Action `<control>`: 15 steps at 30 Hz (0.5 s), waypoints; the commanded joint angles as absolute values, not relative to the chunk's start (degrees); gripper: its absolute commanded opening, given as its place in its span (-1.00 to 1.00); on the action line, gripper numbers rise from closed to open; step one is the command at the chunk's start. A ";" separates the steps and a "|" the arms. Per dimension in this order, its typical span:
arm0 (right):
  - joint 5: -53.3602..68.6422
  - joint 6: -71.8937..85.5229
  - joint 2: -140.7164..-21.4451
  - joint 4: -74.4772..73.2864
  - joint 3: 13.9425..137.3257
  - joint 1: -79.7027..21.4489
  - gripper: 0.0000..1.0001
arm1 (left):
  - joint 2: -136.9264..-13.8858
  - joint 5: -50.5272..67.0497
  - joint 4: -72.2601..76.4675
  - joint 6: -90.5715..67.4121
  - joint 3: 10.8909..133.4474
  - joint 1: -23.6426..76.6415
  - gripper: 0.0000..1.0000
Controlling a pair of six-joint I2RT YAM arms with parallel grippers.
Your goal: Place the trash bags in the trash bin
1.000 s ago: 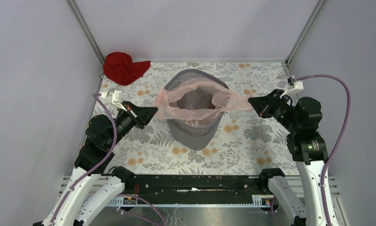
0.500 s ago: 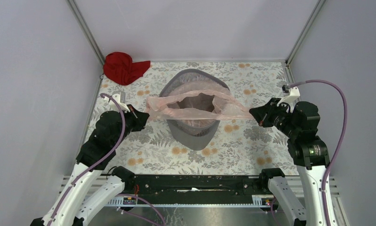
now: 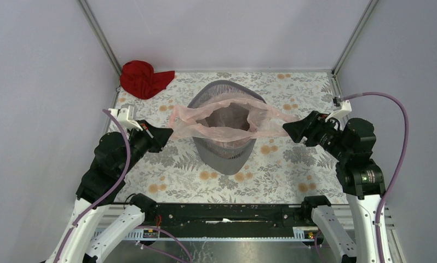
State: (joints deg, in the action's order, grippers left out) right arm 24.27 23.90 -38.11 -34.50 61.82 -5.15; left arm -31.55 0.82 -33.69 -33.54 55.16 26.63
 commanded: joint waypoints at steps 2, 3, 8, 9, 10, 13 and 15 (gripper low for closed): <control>34.63 43.15 -38.33 -20.49 54.46 -5.41 0.51 | -33.13 8.71 -31.24 -36.31 55.74 26.37 -1.00; 35.34 46.47 -38.12 -18.40 52.83 -5.40 0.52 | -33.39 9.58 -31.02 -36.38 55.77 26.37 -1.00; 33.97 54.93 -37.03 -14.76 50.19 -5.53 0.54 | -34.34 11.79 -30.14 -35.53 56.25 26.37 -1.00; 34.15 55.68 -37.23 -14.38 49.95 -5.62 0.54 | -34.34 12.16 -29.70 -35.46 56.21 26.37 -1.00; 34.35 56.54 -37.58 -14.28 49.82 -5.88 0.54 | -34.30 12.47 -29.18 -35.61 56.06 26.37 -1.00; 33.92 58.68 -38.06 -12.49 48.90 -8.00 0.46 | -34.00 13.70 -27.79 -36.84 54.92 26.36 -1.00; 32.66 60.06 -37.73 -10.53 48.28 -10.18 0.44 | -33.86 14.11 -27.12 -37.46 54.11 26.37 -1.00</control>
State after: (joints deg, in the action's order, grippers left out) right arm 32.56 54.39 -38.11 -17.23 49.10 -6.85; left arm -34.20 11.62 -31.79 -36.07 54.92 26.63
